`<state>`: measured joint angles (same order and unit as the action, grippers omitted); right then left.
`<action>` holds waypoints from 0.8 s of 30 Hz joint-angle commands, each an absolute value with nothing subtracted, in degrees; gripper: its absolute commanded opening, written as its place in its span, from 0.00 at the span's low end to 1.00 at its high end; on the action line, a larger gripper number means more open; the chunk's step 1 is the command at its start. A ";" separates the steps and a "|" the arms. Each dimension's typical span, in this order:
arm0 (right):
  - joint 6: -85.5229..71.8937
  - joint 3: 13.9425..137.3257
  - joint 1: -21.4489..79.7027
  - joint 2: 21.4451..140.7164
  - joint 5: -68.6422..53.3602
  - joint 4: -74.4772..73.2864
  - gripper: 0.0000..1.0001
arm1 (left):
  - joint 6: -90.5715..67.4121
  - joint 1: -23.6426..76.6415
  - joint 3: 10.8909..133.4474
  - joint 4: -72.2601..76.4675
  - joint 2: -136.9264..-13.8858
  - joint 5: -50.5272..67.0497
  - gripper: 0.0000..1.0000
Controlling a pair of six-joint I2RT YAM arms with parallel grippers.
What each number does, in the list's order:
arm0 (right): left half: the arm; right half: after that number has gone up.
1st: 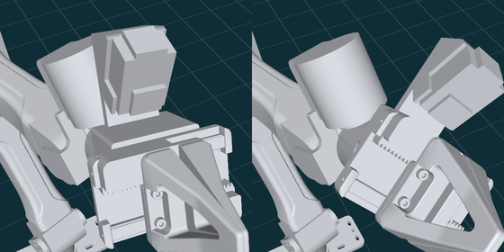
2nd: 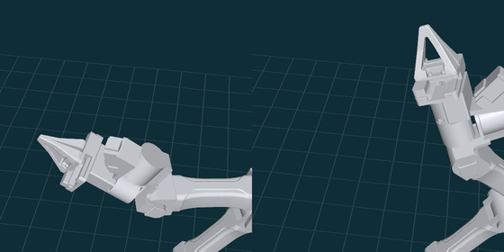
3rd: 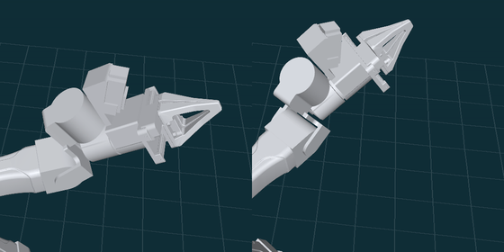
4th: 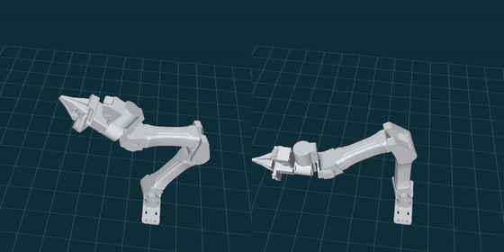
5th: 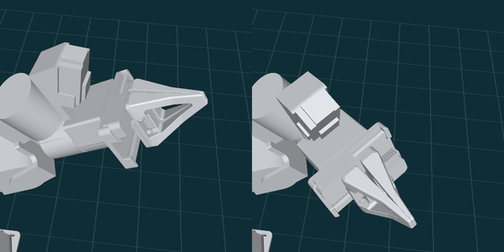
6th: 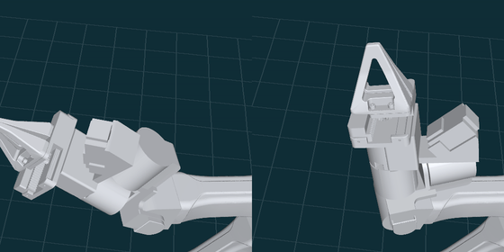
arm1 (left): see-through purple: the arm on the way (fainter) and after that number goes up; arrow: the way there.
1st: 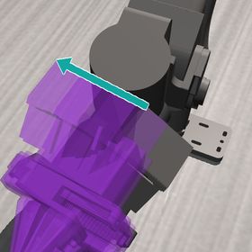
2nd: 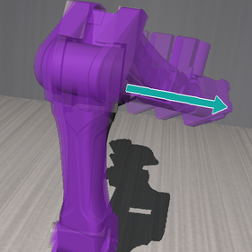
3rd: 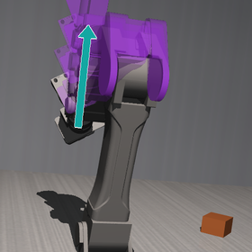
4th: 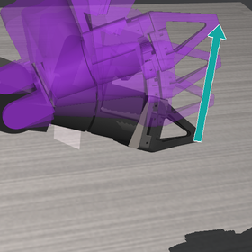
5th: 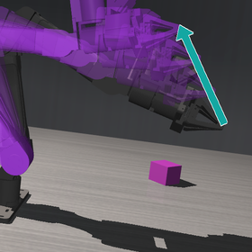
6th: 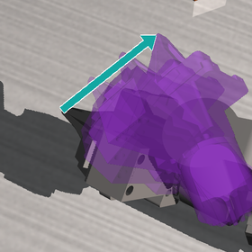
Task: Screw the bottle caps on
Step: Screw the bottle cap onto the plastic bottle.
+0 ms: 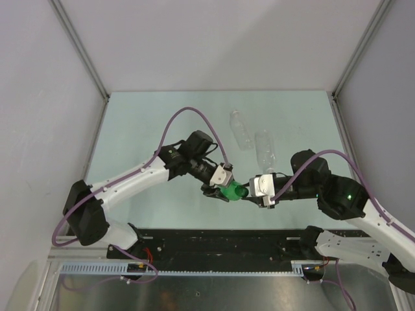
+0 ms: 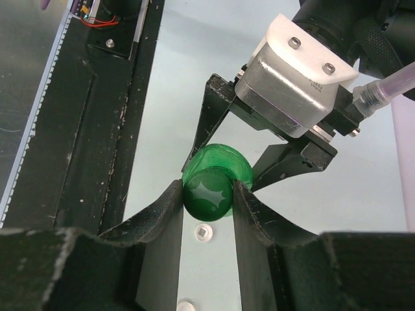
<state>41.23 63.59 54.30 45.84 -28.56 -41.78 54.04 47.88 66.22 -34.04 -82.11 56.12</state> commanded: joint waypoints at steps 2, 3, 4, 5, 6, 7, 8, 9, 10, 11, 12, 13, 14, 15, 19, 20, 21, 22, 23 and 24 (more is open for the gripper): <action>42.34 63.24 54.79 46.74 -28.61 -40.80 0.00 | 56.30 48.68 66.56 -34.11 -79.13 59.16 0.00; 42.35 63.26 54.77 46.75 -28.32 -40.84 0.00 | 56.93 48.68 66.33 -34.24 -78.90 59.37 0.00; 42.36 63.27 54.81 46.71 -28.00 -40.85 0.00 | 57.78 48.69 65.95 -34.30 -78.52 59.57 0.00; 42.36 63.23 54.83 46.65 -27.80 -40.86 0.00 | 58.77 48.65 65.49 -34.29 -78.11 59.80 0.00; 42.32 63.12 54.83 46.61 -27.70 -40.69 0.00 | 59.88 48.67 64.96 -34.33 -77.59 60.13 0.00; 42.34 63.07 54.80 46.60 -27.74 -40.65 0.00 | 60.70 48.64 64.56 -34.35 -77.12 60.48 0.00; 42.35 63.04 54.82 46.59 -27.75 -40.67 0.00 | 61.38 48.66 64.32 -34.36 -76.75 60.82 0.00; 42.36 62.99 54.83 46.63 -27.81 -40.68 0.00 | 61.80 48.68 64.28 -34.36 -76.43 61.09 0.00; 42.36 62.87 54.79 46.65 -28.05 -40.73 0.00 | 62.01 48.68 64.31 -34.41 -76.18 61.39 0.00; 42.36 62.81 54.77 46.62 -28.22 -40.71 0.00 | 62.16 48.64 64.37 -34.43 -76.06 61.68 0.00; 42.27 62.70 54.81 46.60 -28.52 -40.66 0.00 | 62.20 48.67 64.48 -34.40 -76.04 62.08 0.00; 42.23 62.55 54.83 46.55 -28.85 -40.59 0.00 | 62.12 48.64 64.59 -34.43 -75.99 62.55 0.00; 42.17 62.39 54.84 46.52 -29.06 -40.51 0.00 | 61.91 48.58 64.81 -34.44 -76.05 62.96 0.00; 42.09 62.18 54.80 46.55 -29.25 -40.43 0.00 | 61.54 48.59 65.10 -34.40 -76.17 63.30 0.00; 41.84 61.85 55.08 47.10 -28.83 -40.82 0.00 | 59.58 48.60 66.65 -34.45 -76.92 63.24 0.00; 41.84 61.86 55.18 47.23 -28.52 -40.93 0.00 | 59.01 48.65 66.94 -34.41 -77.09 63.04 0.00; 41.84 61.87 55.36 47.39 -28.19 -41.08 0.00 | 58.51 48.63 67.13 -34.43 -77.17 62.90 0.00; 41.84 61.83 55.59 47.60 -27.67 -41.28 0.00 | 58.08 48.61 67.27 -34.44 -77.17 62.69 0.00; 41.92 61.85 55.92 47.93 -27.06 -41.60 0.00 | 57.61 48.61 67.39 -34.40 -77.08 62.68 0.00; 42.01 61.86 56.22 48.27 -26.50 -41.98 0.00 | 57.37 48.61 67.36 -34.43 -76.95 62.76 0.00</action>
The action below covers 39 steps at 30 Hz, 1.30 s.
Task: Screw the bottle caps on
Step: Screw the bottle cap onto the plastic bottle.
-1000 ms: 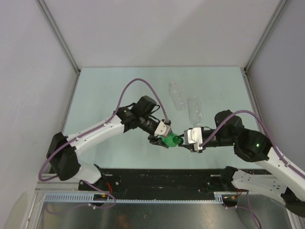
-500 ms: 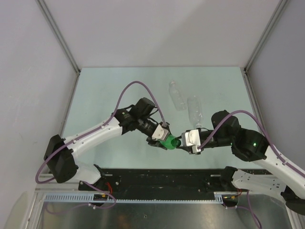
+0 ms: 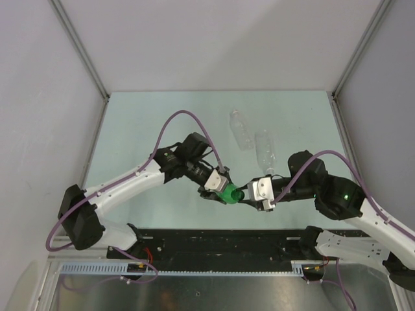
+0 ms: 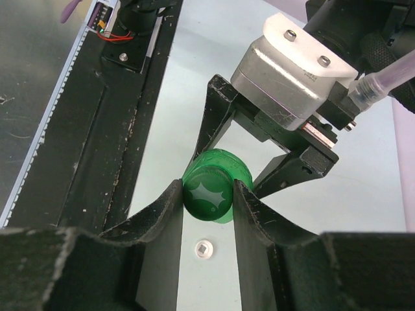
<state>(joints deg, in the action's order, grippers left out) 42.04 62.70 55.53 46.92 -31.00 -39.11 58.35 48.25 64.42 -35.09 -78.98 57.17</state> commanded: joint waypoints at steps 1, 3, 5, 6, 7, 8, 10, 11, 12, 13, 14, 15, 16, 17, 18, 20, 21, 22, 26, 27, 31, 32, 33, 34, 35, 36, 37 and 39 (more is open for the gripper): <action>41.92 61.83 56.58 48.70 -25.82 -42.17 0.00 | 57.29 48.65 67.34 -34.44 -76.79 62.85 0.00; 41.90 61.91 57.15 49.46 -25.15 -42.43 0.00 | 57.13 48.77 67.44 -34.38 -76.72 62.27 0.00; 41.79 61.95 57.59 50.00 -25.10 -42.38 0.00 | 57.00 49.00 67.55 -34.41 -77.03 61.21 0.00; 41.86 61.96 57.67 50.27 -25.20 -42.46 0.00 | 56.97 49.06 67.57 -34.48 -77.23 60.97 0.00; 41.76 61.96 57.75 50.49 -25.21 -42.46 0.00 | 57.10 49.10 67.53 -34.51 -77.33 61.03 0.00; 41.66 61.96 57.75 50.60 -25.22 -42.50 0.00 | 57.24 49.11 67.47 -34.53 -77.38 61.19 0.00; 41.33 61.87 57.81 50.73 -25.03 -42.55 0.00 | 57.73 49.06 67.36 -34.52 -77.09 61.72 0.00; 41.10 61.83 57.78 50.76 -24.99 -42.63 0.00 | 57.74 49.10 67.39 -34.53 -76.87 62.06 0.00; 40.94 61.85 57.80 50.74 -24.93 -42.81 0.00 | 57.92 49.07 67.36 -34.49 -76.58 62.36 0.00; 40.73 61.86 57.82 50.68 -24.86 -42.98 0.00 | 58.18 49.10 67.25 -34.52 -76.21 62.74 0.00; 40.54 61.87 57.87 50.52 -24.65 -43.11 0.00 | 58.49 49.07 66.98 -34.48 -75.86 63.14 0.00; 40.39 61.83 57.85 50.40 -24.41 -43.22 0.00 | 58.78 49.06 66.71 -34.47 -75.46 63.65 0.00; 40.28 61.76 57.80 50.25 -23.98 -43.32 0.00 | 58.83 49.09 66.58 -34.46 -75.17 64.08 0.00; 40.14 61.69 57.81 50.17 -23.42 -43.41 0.00 | 58.68 49.11 66.51 -34.50 -74.94 64.43 0.00; 39.97 61.61 57.78 50.18 -22.83 -43.63 0.00 | 58.35 49.08 66.57 -34.52 -74.82 64.69 0.00; 39.20 61.37 57.82 50.51 -21.64 -43.85 0.00 | 57.56 49.10 66.87 -34.54 -74.80 64.62 0.00; 38.71 61.31 57.83 50.79 -21.10 -43.94 0.00 | 57.30 49.07 67.01 -34.49 -74.80 64.48 0.00; 37.99 61.24 57.83 51.06 -20.53 -43.90 0.00 | 57.13 49.06 67.12 -34.52 -74.80 64.10 0.00; 33.03 60.37 57.75 51.10 -15.74 -41.66 0.00 | 57.27 49.05 67.60 -34.50 -74.41 63.10 0.00; 31.67 60.07 57.66 50.99 -14.50 -40.96 0.00 | 57.38 49.05 67.77 -34.52 -74.30 62.93 0.00; 27.96 59.67 57.31 51.48 -11.39 -39.65 0.00 | 56.96 49.09 69.07 -34.48 -74.90 62.50 0.00; 27.29 59.63 57.30 51.67 -10.79 -39.51 0.00 | 56.60 49.11 69.51 -34.47 -75.24 62.23 0.00; 26.52 59.61 57.30 51.80 -10.10 -39.40 0.00 | 56.25 49.12 69.96 -34.50 -75.63 62.10 0.00; 25.79 59.60 57.30 51.92 -9.31 -39.17 0.00 | 55.90 49.08 70.44 -34.48 -75.96 62.03 0.00; 25.02 59.51 57.30 51.89 -8.44 -38.83 0.00 | 55.64 49.06 70.77 -34.51 -76.26 61.91 0.00; 24.33 59.28 57.30 51.78 -7.60 -38.40 0.00 | 55.46 49.05 71.16 -34.48 -76.45 61.80 0.00; 23.64 58.95 57.26 51.60 -6.66 -37.70 0.00 | 55.28 49.00 71.48 -34.51 -76.59 61.66 0.00; 22.23 58.40 57.25 51.29 -4.37 -36.41 0.00 | 54.95 49.01 72.03 -34.49 -76.80 61.47 0.00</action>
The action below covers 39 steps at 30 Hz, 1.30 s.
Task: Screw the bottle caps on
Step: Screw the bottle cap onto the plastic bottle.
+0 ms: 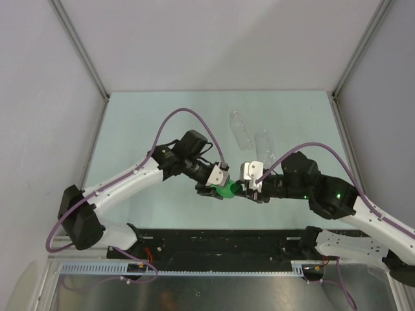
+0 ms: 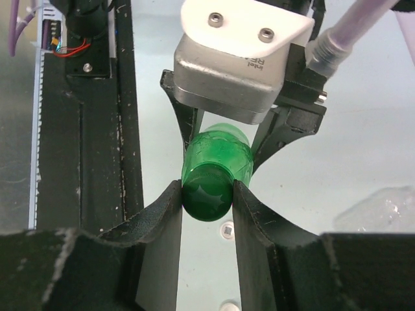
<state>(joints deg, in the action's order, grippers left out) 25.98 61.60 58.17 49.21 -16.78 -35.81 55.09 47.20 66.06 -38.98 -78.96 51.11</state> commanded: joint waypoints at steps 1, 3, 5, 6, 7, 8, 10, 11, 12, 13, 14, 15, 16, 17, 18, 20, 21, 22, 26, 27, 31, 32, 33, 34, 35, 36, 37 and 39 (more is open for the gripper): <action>21.75 58.16 57.23 51.18 -3.63 -35.91 0.00 | 54.72 49.03 72.27 -34.52 -76.85 61.28 0.00; 20.84 57.74 57.22 51.14 -2.62 -34.75 0.00 | 54.57 48.97 72.63 -34.53 -76.89 61.04 0.00; 19.95 57.50 57.28 51.28 -2.35 -33.78 0.00 | 54.20 49.00 73.22 -34.39 -77.14 60.63 0.00; 19.38 57.49 57.25 51.48 -2.10 -33.28 0.00 | 53.65 48.98 73.61 -34.29 -77.38 60.11 0.00; 18.70 57.49 57.23 51.62 -1.80 -32.77 0.00 | 52.93 49.01 74.07 -34.24 -77.67 59.37 0.00; 17.79 57.48 57.27 51.83 -1.21 -32.16 0.00 | 52.39 49.03 74.57 -34.08 -77.99 58.56 0.00; 15.30 57.48 57.12 52.31 0.58 -30.74 0.00 | 51.57 49.04 75.31 -33.64 -78.63 56.76 0.00; 13.67 57.44 57.08 52.61 1.96 -30.05 0.00 | 51.49 49.04 75.49 -33.34 -78.82 56.02 0.00; 11.80 57.46 57.02 52.85 3.57 -29.22 0.00 | 51.67 49.04 75.63 -33.11 -78.87 55.30 0.00; 9.64 57.43 56.85 53.05 5.35 -28.36 0.00 | 51.77 49.09 75.78 -32.72 -78.90 54.55 0.00; 7.15 57.45 56.55 53.25 6.94 -27.63 0.00 | 51.77 49.06 75.95 -32.27 -78.91 53.73 0.00; 4.76 57.47 56.09 53.34 8.21 -26.95 0.00 | 51.72 49.10 76.16 -31.91 -78.92 52.88 0.00; 2.51 57.47 55.69 53.43 9.07 -26.44 0.00 | 51.61 49.11 76.40 -31.51 -78.97 51.80 0.00; 0.03 57.48 55.31 53.52 9.72 -26.05 0.00 | 51.51 49.08 76.74 -31.09 -79.17 50.55 0.00; -2.23 57.48 54.94 53.66 10.40 -25.64 0.00 | 51.33 49.06 77.13 -30.75 -79.44 49.23 0.00; -6.56 57.48 54.17 54.09 11.87 -25.02 0.00 | 50.47 49.11 78.15 -29.92 -80.48 46.12 0.00; -8.99 57.48 53.67 54.38 12.79 -24.77 0.00 | 50.11 49.08 78.71 -29.60 -81.15 44.59 0.00; -11.39 57.44 53.03 54.74 13.56 -24.51 0.00 | 49.62 49.15 79.30 -29.26 -81.84 42.91 0.00; -23.63 57.48 47.89 56.08 14.67 -24.47 0.00 | 47.44 49.20 81.69 -28.21 -84.15 37.84 0.00; -26.71 57.48 46.45 56.39 13.93 -24.58 0.00 | 47.10 49.21 82.07 -28.04 -84.30 37.33 0.00; -33.87 57.47 43.26 57.64 11.72 -23.48 0.00 | 46.50 50.31 82.28 -26.54 -84.08 32.53 0.00; -35.26 57.47 42.99 58.00 11.84 -22.99 0.00 | 46.19 50.78 82.14 -25.53 -84.10 30.37 0.00; -36.75 57.52 42.81 58.36 12.33 -22.66 0.00 | 45.68 51.27 81.98 -24.37 -84.28 27.62 0.00; -38.10 57.50 42.72 58.80 13.11 -22.49 0.00 | 45.21 51.83 81.73 -22.91 -84.55 24.75 0.00; -39.31 57.53 42.63 59.33 13.98 -22.45 0.00 | 44.53 52.50 81.43 -21.12 -84.86 21.21 0.00; -40.75 57.55 42.63 59.94 14.81 -22.61 0.00 | 43.93 53.06 81.14 -19.22 -85.23 17.86 0.00; -42.17 57.56 42.63 60.51 15.36 -22.69 0.00 | 43.54 53.64 81.00 -17.56 -85.68 14.68 0.00; -44.80 57.54 42.39 61.62 15.95 -22.63 0.00 | 42.70 54.41 80.94 -15.44 -86.39 10.72 0.00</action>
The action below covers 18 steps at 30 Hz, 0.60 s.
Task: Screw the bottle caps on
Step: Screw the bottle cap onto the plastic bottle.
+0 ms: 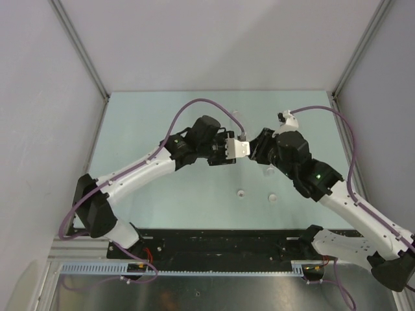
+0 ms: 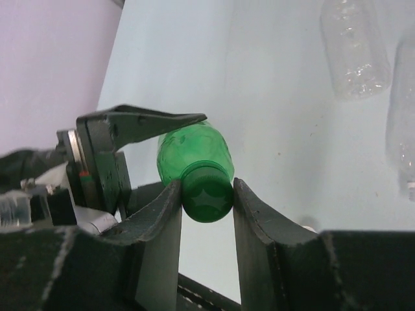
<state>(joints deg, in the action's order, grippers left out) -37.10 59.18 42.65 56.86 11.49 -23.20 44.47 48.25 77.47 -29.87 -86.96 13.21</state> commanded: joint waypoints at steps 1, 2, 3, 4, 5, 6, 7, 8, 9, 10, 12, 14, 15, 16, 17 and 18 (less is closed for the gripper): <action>-46.35 57.60 42.11 62.10 16.19 -22.61 0.00 | 42.36 54.76 80.86 -14.75 -86.57 9.62 0.00; -47.83 57.67 41.67 62.51 16.18 -22.60 0.00 | 42.05 55.20 80.51 -13.97 -86.57 8.46 0.00; -49.80 57.75 41.18 62.90 16.04 -22.59 0.00 | 41.81 55.81 79.94 -12.57 -86.44 6.60 0.00; -52.01 57.79 40.67 63.18 15.89 -22.63 0.00 | 41.82 56.60 78.82 -10.46 -86.24 4.00 0.00; -53.87 57.81 40.02 63.41 15.33 -22.57 0.00 | 42.05 57.48 77.24 -7.38 -85.84 0.86 0.00; -55.28 57.82 39.52 63.56 14.43 -22.18 0.00 | 42.82 58.54 75.40 -3.87 -85.50 -2.16 0.00; -56.20 57.87 39.14 63.69 13.76 -21.59 0.00 | 43.65 59.46 73.34 0.26 -85.11 -4.86 0.00; -56.80 57.90 38.95 63.66 13.21 -20.95 0.00 | 44.68 60.40 70.82 4.83 -84.74 -7.62 0.00; -57.36 57.91 38.86 63.51 12.89 -20.32 0.00 | 45.80 61.36 68.50 8.53 -84.60 -9.61 0.00; -57.68 57.91 38.76 63.35 12.68 -19.70 0.00 | 46.54 62.14 66.68 11.34 -84.62 -11.13 0.00; -58.43 57.92 38.43 62.88 12.47 -19.07 0.00 | 47.03 63.61 64.02 15.53 -84.90 -13.15 0.00; -59.26 57.92 37.97 62.37 11.64 -18.70 0.00 | 46.87 64.62 62.06 19.33 -85.30 -14.78 0.00; -59.86 57.92 37.53 62.12 10.87 -18.67 0.00 | 46.86 65.00 61.31 20.83 -85.54 -15.56 0.00; -60.52 57.88 37.09 61.95 9.88 -18.65 0.00 | 47.07 65.46 60.58 22.63 -85.75 -16.44 0.00; -61.20 57.85 36.61 61.78 8.50 -18.60 0.00 | 47.62 65.87 59.69 24.59 -85.90 -17.27 0.00; -61.89 57.89 36.10 61.61 7.28 -18.66 0.00 | 48.51 66.24 58.76 26.36 -85.97 -17.56 0.00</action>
<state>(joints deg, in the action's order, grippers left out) -53.69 57.36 36.86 60.45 12.93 -25.80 39.75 58.39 61.01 9.56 -86.70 -19.55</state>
